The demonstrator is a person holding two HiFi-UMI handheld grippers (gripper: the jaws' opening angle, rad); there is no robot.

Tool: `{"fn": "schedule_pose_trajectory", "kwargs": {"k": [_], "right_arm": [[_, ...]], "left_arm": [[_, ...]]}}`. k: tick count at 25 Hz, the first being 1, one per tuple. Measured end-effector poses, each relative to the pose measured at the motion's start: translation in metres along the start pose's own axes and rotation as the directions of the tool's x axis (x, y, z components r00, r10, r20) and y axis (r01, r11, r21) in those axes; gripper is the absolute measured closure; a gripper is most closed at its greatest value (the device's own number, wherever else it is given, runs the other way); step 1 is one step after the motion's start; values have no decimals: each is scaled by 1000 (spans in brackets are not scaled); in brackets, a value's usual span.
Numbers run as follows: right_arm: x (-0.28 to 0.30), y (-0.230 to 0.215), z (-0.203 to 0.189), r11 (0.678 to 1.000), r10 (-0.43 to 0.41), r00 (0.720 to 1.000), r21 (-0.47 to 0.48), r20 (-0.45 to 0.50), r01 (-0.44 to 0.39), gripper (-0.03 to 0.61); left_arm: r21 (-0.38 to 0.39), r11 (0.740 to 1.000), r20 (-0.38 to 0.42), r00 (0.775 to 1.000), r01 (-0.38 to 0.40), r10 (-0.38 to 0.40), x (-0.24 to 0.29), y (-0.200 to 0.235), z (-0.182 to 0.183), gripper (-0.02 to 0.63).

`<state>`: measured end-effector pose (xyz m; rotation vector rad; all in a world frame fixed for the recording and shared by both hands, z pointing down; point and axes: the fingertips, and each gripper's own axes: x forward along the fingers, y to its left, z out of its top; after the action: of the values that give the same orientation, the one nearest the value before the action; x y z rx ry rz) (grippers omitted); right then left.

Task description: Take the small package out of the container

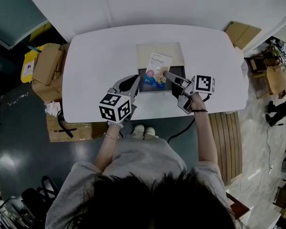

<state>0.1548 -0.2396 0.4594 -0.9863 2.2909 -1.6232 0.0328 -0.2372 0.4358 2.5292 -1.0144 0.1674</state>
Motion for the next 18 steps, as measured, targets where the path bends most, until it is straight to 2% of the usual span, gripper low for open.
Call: {"fn": "schedule_pose_trajectory", "kwargs": {"k": [2,6,9,10,14,18], "right_arm": [[-3,8,4,999,27,998,-19,49,-26,477],[-19,9,11,998,-27,991,-52,128,34,477],[-16,33,14,990,114,976,-99,185,-97,479],[-16,39,14,987,140,969,-112,204,-118,479],[-25,58,21,966,179,950,-231,257,-119,479],[-36,68,24,961,204,925,-247,322,-126,479]], "left_arm": [[7,1000,10,1000,4,-4,-1,-2,3,620],[19,1000,28,1000,12,-12,1,-10,11,621],[30,999,44,999,20,-21,-1,-14,18,620],[35,999,51,998,23,-24,-3,-15,21,621],[54,998,74,997,28,-32,-9,-19,32,621],[65,997,92,995,27,-33,-13,-22,39,621]]}}
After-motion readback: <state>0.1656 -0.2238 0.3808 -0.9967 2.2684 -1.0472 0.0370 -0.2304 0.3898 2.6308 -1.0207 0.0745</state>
